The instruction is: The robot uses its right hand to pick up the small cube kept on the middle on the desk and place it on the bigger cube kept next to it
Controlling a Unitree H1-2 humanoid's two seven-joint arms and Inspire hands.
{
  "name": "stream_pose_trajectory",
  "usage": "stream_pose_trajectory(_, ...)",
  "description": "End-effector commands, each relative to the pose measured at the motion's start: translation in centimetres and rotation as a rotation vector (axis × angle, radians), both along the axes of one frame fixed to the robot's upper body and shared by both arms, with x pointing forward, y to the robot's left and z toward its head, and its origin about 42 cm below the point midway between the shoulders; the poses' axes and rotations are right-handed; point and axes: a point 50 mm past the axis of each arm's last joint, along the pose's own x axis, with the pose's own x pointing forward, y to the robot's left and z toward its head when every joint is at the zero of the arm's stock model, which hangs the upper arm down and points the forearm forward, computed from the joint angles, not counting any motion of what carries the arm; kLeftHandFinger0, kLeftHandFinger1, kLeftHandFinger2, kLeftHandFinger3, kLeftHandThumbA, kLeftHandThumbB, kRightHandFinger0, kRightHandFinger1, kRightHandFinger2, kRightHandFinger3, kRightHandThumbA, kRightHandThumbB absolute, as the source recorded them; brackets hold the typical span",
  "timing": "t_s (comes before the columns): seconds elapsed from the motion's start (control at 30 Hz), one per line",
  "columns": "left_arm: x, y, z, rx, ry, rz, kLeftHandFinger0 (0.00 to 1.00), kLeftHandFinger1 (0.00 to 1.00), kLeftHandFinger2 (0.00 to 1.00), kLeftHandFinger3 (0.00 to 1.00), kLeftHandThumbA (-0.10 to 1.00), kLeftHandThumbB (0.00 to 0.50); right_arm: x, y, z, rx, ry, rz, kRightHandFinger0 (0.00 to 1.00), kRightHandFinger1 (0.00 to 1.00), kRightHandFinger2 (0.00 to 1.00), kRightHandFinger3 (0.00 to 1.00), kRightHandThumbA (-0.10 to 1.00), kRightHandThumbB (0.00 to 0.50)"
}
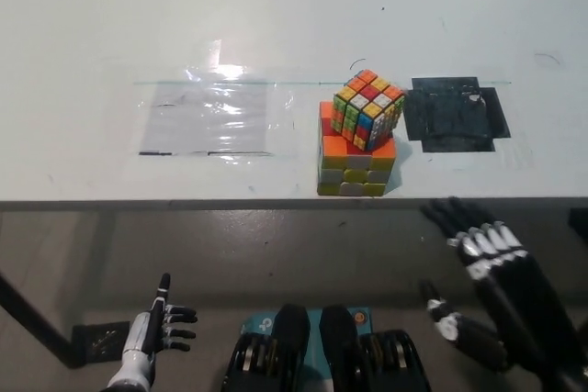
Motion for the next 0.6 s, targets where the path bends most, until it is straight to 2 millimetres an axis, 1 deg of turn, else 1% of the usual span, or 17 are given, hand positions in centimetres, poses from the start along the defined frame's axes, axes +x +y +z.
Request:
stream_pose_trajectory(0.0,1.7,0.4,1.5,-0.006,-0.097,0.007,0.48,0.49,0.58,0.48,1.0,0.15,-0.3,-1.5,-0.8,0.084,-0.1,-0.104,1.0,1.0,1.0,1.0,0.39,0.227)
stream_pose_trajectory(0.03,1.7,0.4,1.5,-0.006,-0.091,0.013,0.47,0.48,0.56,0.46,1.0,0.174,-0.4,-1.9,-1.4,0.079,-0.07,-0.151,1.0,1.0,1.0,1.0,0.43,0.215)
stream_pose_trajectory(0.07,1.7,0.4,1.5,-0.003,-0.087,0.009,0.48,0.49,0.57,0.47,1.0,0.185,-0.3,-2.3,-2.0,0.083,-0.06,-0.172,1.0,1.0,1.0,1.0,0.43,0.207)
stream_pose_trajectory(0.1,1.7,0.4,1.5,0.004,-0.082,0.013,0.5,0.51,0.58,0.48,1.0,0.199,-0.2,-2.6,-2.6,0.093,-0.054,-0.202,1.0,1.0,1.0,1.0,0.42,0.212)
stream_pose_trajectory(0.13,1.8,0.3,1.6,0.006,-0.083,0.02,0.48,0.49,0.57,0.47,1.0,0.197,0.2,-2.9,-3.0,0.091,-0.051,-0.222,1.0,1.0,1.0,1.0,0.44,0.205)
stream_pose_trajectory(0.17,1.8,0.3,1.6,0.0,-0.085,0.024,0.47,0.48,0.57,0.47,1.0,0.203,0.5,-3.3,-3.7,0.093,-0.038,-0.25,1.0,1.0,1.0,1.0,0.42,0.204)
stream_pose_trajectory(0.23,1.8,0.3,1.6,-0.006,-0.086,0.027,0.47,0.49,0.57,0.47,1.0,0.198,1.3,-4.1,-5.5,0.111,0.024,-0.31,1.0,1.0,1.0,1.0,0.4,0.192)
stream_pose_trajectory(0.27,1.8,0.2,1.6,-0.005,-0.086,0.028,0.47,0.49,0.57,0.47,1.0,0.199,1.4,-4.1,-5.7,0.113,0.033,-0.317,1.0,1.0,1.0,1.0,0.4,0.192)
stream_pose_trajectory(0.3,2.1,0.2,1.8,-0.009,-0.092,0.03,0.45,0.47,0.55,0.46,1.0,0.206,2.2,-4.3,-6.1,0.118,0.048,-0.329,1.0,1.0,1.0,1.0,0.38,0.193)
stream_pose_trajectory(0.33,2.1,0.3,1.7,-0.004,-0.092,0.021,0.45,0.47,0.55,0.47,1.0,0.208,2.7,-4.5,-6.9,0.135,0.065,-0.34,1.0,1.0,1.0,1.0,0.35,0.197)
stream_pose_trajectory(0.4,2.1,0.3,1.8,-0.001,-0.093,0.024,0.44,0.46,0.55,0.48,1.0,0.192,3.4,-4.6,-8.4,0.164,0.119,-0.376,1.0,1.0,1.0,1.0,0.34,0.204)
stream_pose_trajectory(0.43,2.2,0.1,1.8,-0.004,-0.097,0.028,0.42,0.43,0.52,0.46,1.0,0.182,4.0,-4.8,-9.1,0.182,0.14,-0.39,1.0,1.0,1.0,1.0,0.32,0.206)
stream_pose_trajectory(0.47,2.3,0.1,1.8,-0.003,-0.099,0.029,0.4,0.42,0.51,0.44,1.0,0.184,4.4,-4.9,-10.1,0.203,0.165,-0.404,1.0,1.0,1.0,1.0,0.31,0.204)
stream_pose_trajectory(0.5,2.3,0.1,1.8,0.002,-0.1,0.025,0.42,0.44,0.53,0.46,1.0,0.178,4.8,-4.8,-10.8,0.228,0.186,-0.413,1.0,1.0,1.0,1.0,0.3,0.206)
stream_pose_trajectory(0.53,2.2,0.0,1.7,0.006,-0.101,0.021,0.42,0.44,0.53,0.46,1.0,0.171,5.0,-4.7,-11.1,0.232,0.197,-0.428,1.0,1.0,1.0,1.0,0.3,0.207)
stream_pose_trajectory(0.57,2.2,0.0,1.7,0.01,-0.095,0.028,0.42,0.44,0.52,0.45,1.0,0.18,5.3,-4.6,-11.6,0.248,0.218,-0.441,1.0,1.0,1.0,1.0,0.31,0.201)
